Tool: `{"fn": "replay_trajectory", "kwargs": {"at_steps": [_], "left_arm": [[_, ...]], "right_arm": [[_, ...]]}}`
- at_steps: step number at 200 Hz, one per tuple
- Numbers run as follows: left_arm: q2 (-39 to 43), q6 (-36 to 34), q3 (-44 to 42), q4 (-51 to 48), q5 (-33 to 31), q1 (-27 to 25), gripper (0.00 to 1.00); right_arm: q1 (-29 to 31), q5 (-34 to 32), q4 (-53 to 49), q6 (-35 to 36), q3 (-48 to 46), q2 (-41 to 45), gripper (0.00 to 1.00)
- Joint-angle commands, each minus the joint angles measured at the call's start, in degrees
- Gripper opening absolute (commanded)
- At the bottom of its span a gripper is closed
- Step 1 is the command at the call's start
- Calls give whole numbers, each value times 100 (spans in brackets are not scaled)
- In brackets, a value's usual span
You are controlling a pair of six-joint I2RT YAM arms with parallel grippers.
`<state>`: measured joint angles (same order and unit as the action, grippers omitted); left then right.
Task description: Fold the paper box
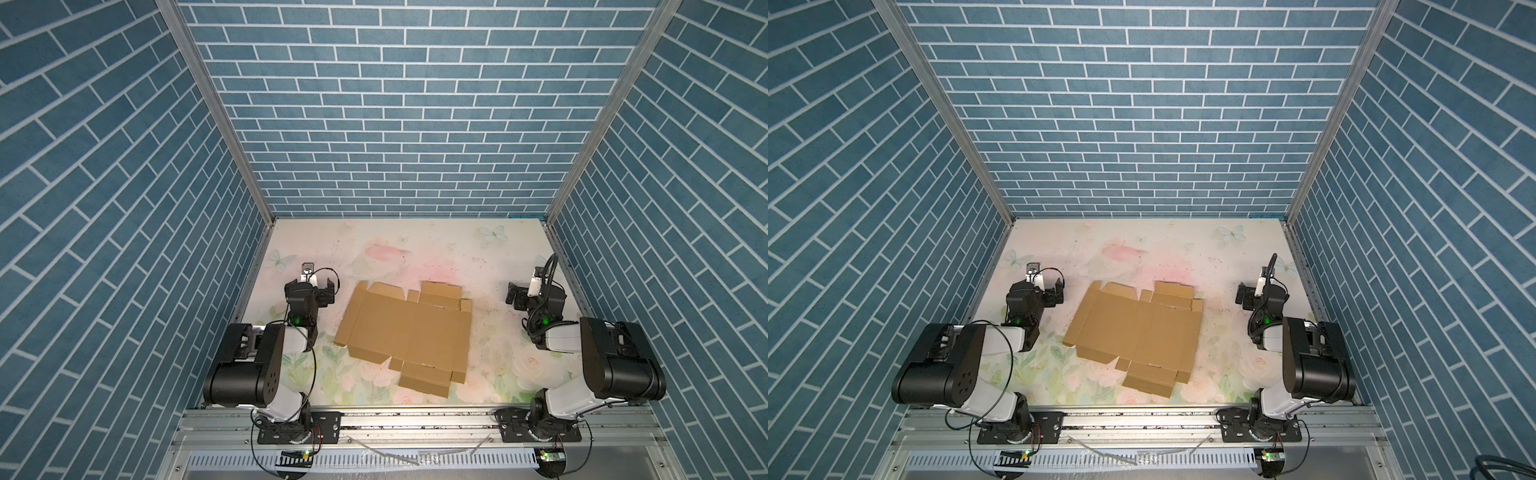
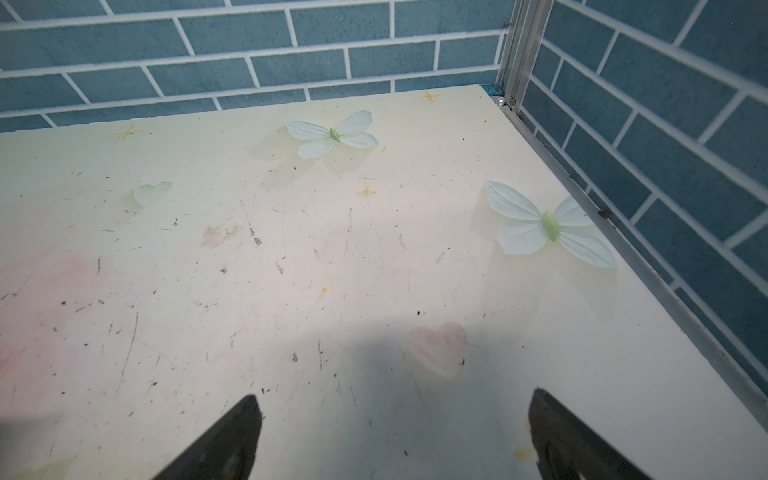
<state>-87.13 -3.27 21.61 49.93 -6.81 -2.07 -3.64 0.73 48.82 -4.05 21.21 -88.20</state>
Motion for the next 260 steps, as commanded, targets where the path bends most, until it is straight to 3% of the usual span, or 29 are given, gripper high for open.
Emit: {"fn": "replay_trajectory", "kwargs": {"at_steps": [1,36,48,61,76,99,113,129,147,196,219,230,260], "left_arm": [[-25,-9,23,-11,-45,-4,99],[115,23,-19,-18,-129,-5,100],[412,57,117,-491,-201,-7,100],[850,84,513,-1577,-279,-4,100],[1305,259,1087,-2877,-306,-4,100],[1778,1645,1771,-4416,-683,45,100],[1903,1944,1884,-4665,-129,101,100],[1895,1993,2203,-5043,524,97,99],[1810,2115,2501,-5601,919,76,99],[1745,2336,2658,-6703,1574,-252,100],[1647,2334,2815,-7181,1469,-723,100],[1622,2387,2865,-7370,1376,-934,99],[1537,2413,2899,-7639,1106,-1519,99]], "right_arm": [[21,34,45,107,143,-11,99],[17,108,93,98,113,8,99],[26,318,-157,189,164,237,99],[22,396,-1154,200,453,717,99],[21,282,-2774,-305,1068,1197,99],[13,218,-4360,-1332,1721,1543,99],[4,70,-5329,-1885,2011,1602,99],[20,667,-5341,-2117,1889,1850,99],[137,827,-5617,-2380,1775,2201,99],[1310,657,-6950,-2265,2109,2838,98],[1901,555,-7301,-2383,2223,2861,93],[2127,465,-7414,-2553,2204,2879,99],[2624,336,-7455,-2972,1937,3033,99]]}}
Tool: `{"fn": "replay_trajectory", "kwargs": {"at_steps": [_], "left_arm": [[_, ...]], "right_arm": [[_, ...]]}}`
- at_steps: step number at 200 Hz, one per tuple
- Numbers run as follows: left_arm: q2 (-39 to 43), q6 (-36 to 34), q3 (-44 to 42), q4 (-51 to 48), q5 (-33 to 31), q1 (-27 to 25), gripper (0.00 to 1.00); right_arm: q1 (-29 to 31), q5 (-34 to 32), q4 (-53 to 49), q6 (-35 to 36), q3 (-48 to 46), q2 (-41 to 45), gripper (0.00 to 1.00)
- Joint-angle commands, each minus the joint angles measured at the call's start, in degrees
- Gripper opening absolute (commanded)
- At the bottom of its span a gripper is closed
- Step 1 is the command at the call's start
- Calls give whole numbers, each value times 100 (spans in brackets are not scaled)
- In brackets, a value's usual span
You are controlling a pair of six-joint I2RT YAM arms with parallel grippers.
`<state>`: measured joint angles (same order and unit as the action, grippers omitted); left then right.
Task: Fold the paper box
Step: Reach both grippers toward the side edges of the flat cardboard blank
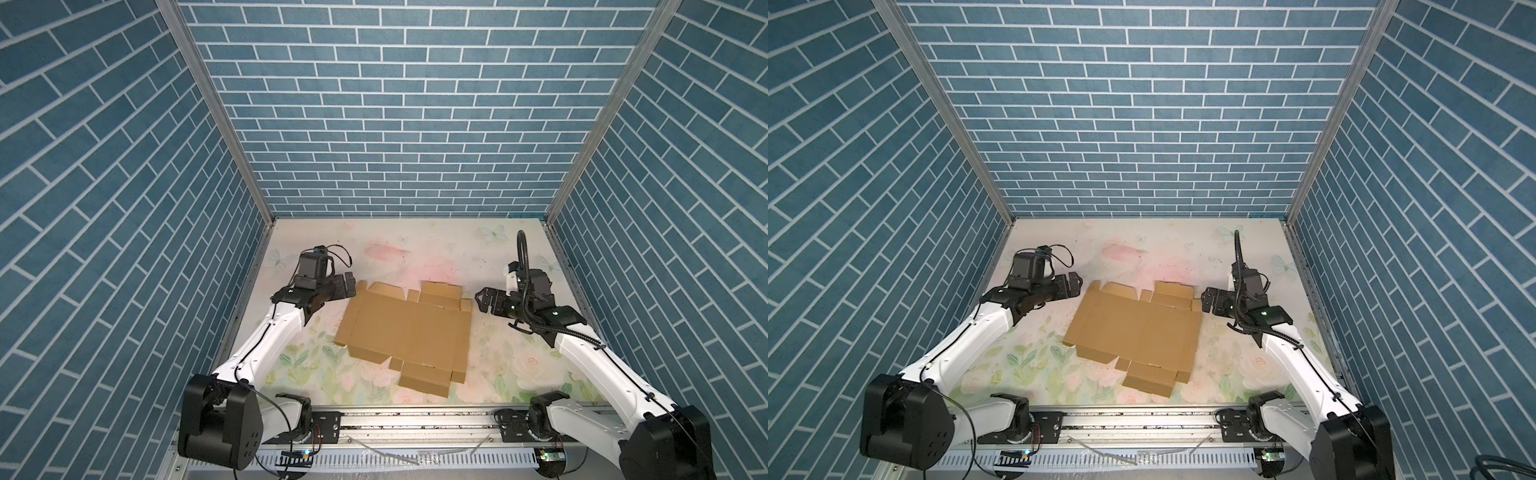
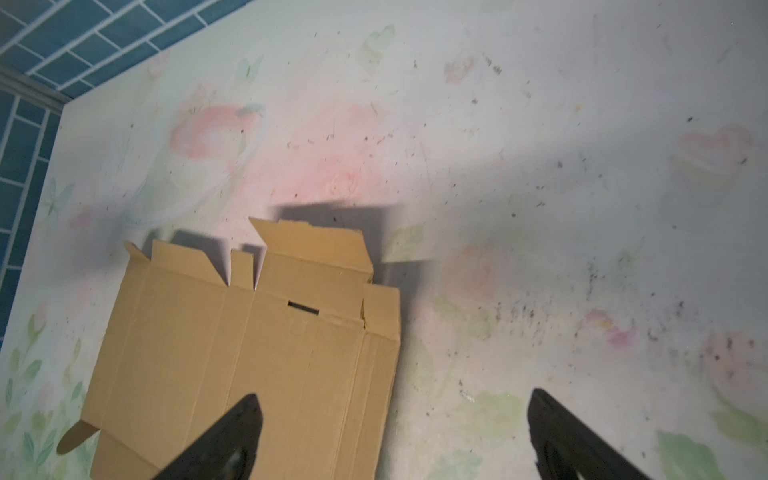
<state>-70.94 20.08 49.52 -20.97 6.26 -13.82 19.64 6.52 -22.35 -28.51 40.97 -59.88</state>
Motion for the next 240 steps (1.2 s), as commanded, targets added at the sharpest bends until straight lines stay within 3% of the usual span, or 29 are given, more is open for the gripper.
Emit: {"fn": "replay_trajectory", "kwargs": {"at_steps": [1,8,31,46,120,194,240], "left_arm": [[-85,81,109,-548,-203,-350,99],[-112,128,69,-533,-189,-441,100],[-244,272,-44,-398,-10,-607,100],[-340,333,-99,-342,53,-687,100],[-652,566,-162,-147,-44,-1227,96],[-1187,809,-255,183,-159,-1784,55],[-1544,914,-354,391,-174,-2018,44]], "right_arm": [[309,-241,-330,-538,-55,207,99],[406,-209,-275,-617,-161,229,99],[580,-2,-101,-811,-462,247,69],[639,117,75,-987,-682,296,57],[947,343,1016,-1748,-1723,329,48],[1206,524,1998,-2140,-2136,-213,46],[1323,586,2455,-2312,-2225,-475,45]]}}
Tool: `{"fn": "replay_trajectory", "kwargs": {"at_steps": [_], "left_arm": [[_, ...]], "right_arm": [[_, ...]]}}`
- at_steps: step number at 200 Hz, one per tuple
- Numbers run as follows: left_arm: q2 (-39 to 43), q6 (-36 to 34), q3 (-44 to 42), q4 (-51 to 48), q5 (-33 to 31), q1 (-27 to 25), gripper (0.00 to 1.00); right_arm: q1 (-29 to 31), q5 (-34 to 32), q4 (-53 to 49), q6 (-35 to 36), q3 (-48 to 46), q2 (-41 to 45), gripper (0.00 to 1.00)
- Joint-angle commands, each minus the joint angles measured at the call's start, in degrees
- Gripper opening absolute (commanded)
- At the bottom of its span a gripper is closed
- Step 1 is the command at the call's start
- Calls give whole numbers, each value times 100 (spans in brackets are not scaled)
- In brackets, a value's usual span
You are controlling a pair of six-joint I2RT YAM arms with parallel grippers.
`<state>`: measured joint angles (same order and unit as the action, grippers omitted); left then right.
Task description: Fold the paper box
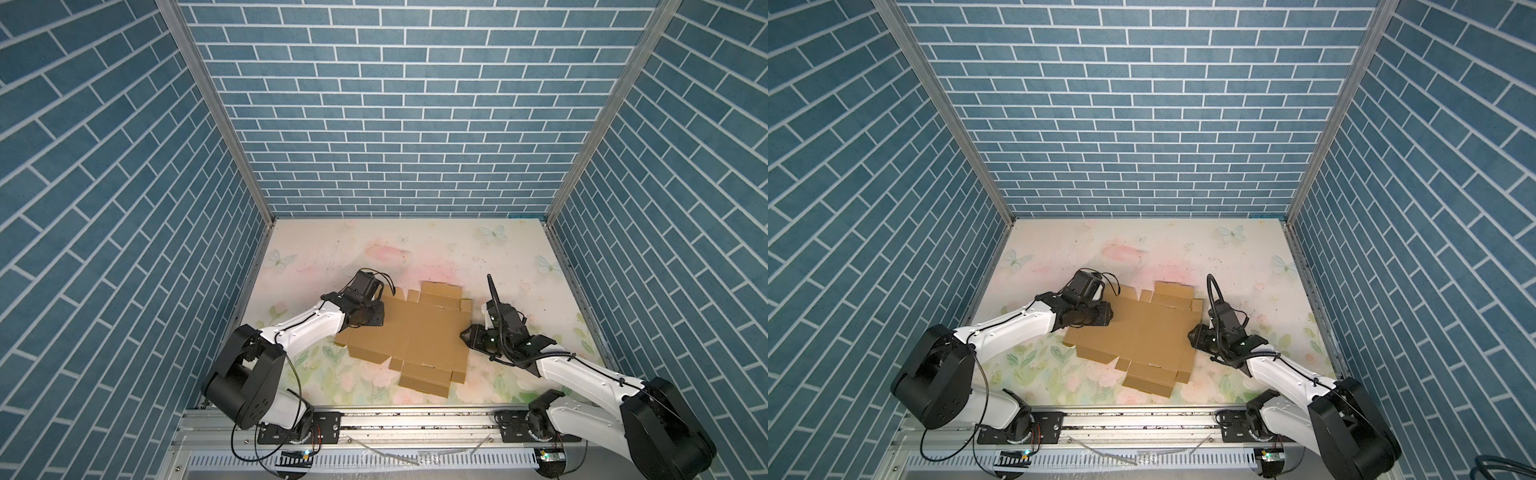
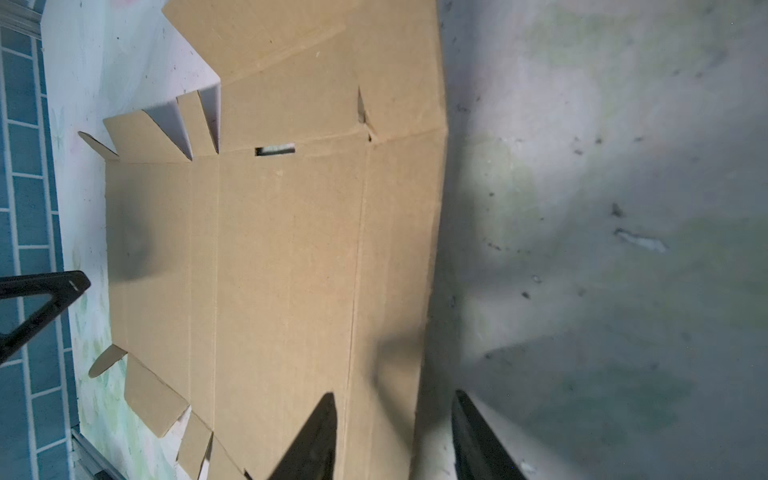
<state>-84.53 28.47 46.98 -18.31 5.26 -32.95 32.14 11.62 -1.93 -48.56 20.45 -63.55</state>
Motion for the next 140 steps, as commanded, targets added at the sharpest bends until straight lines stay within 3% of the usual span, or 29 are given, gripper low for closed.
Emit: {"fn": "replay_trajectory", "kwargs": {"at_steps": [1,57,140], "left_arm": [[-190,73,-101,125,-71,-111,44],[-523,202,-167,349,-80,-305,38],[-734,324,-232,594,-1,-467,37]], "right_arm": [[77,81,422,-310,-173,-111,45],[170,170,591,-374,-35,-310,41],[229,282,598,-312,262,-588,23]]}}
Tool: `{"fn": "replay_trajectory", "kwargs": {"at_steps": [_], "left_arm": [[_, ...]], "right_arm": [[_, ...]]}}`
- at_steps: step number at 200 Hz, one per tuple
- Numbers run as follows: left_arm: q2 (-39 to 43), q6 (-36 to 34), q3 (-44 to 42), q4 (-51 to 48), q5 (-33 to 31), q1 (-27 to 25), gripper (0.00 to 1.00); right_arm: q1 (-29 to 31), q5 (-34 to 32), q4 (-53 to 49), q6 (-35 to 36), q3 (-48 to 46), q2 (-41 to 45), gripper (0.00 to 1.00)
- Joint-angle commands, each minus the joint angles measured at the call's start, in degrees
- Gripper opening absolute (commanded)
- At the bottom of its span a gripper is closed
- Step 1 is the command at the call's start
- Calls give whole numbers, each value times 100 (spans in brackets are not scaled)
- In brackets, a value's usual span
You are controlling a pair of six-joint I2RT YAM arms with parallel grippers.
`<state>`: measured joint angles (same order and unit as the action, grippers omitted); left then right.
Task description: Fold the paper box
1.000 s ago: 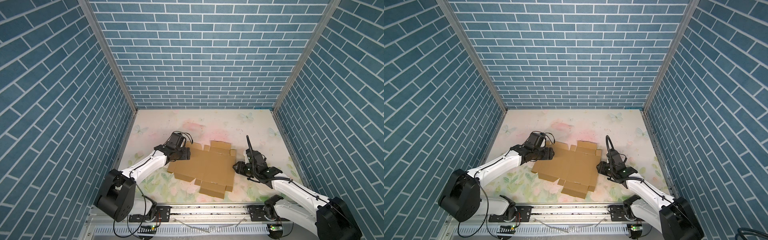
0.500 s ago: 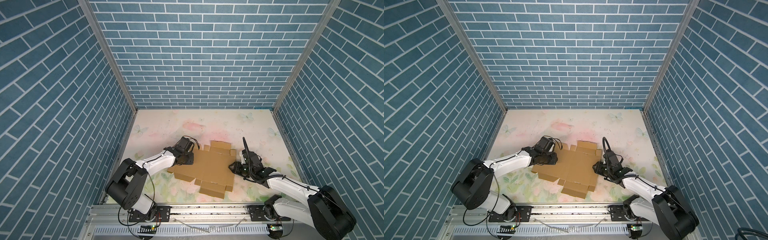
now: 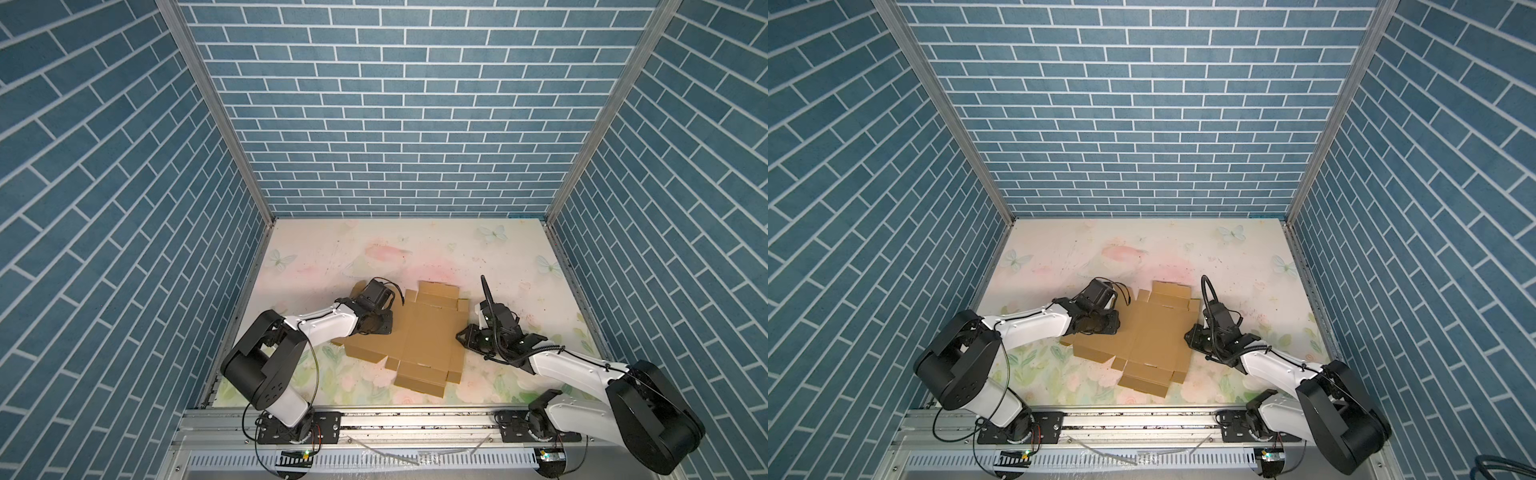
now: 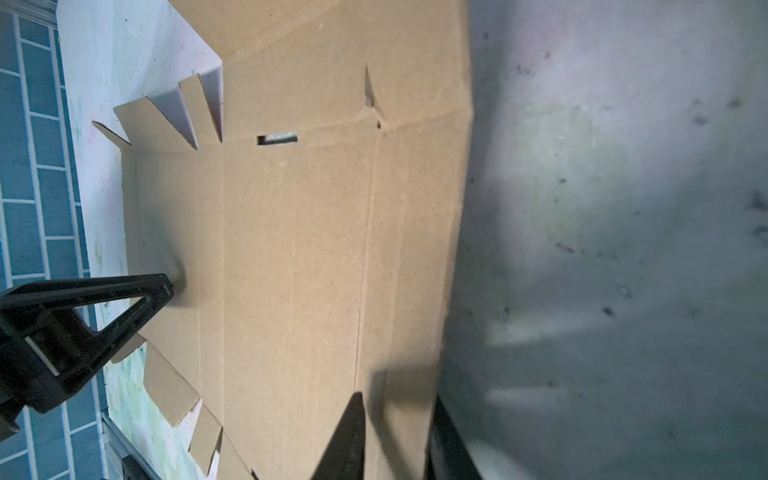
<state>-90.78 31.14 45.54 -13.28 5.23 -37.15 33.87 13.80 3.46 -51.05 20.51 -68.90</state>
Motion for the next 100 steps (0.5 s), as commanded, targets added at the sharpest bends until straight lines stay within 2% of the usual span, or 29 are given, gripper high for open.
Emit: {"fn": "replay_trajectory", "kwargs": {"at_steps": [1,100], "left_arm": [[-112,58,-93,94,3,-47,37],[-91,77,-98,166,83,-57,37]], "right_arm": [[62,62,53,-63,258,-53,23],[67,134,-422,418,730,-297,11]]}}
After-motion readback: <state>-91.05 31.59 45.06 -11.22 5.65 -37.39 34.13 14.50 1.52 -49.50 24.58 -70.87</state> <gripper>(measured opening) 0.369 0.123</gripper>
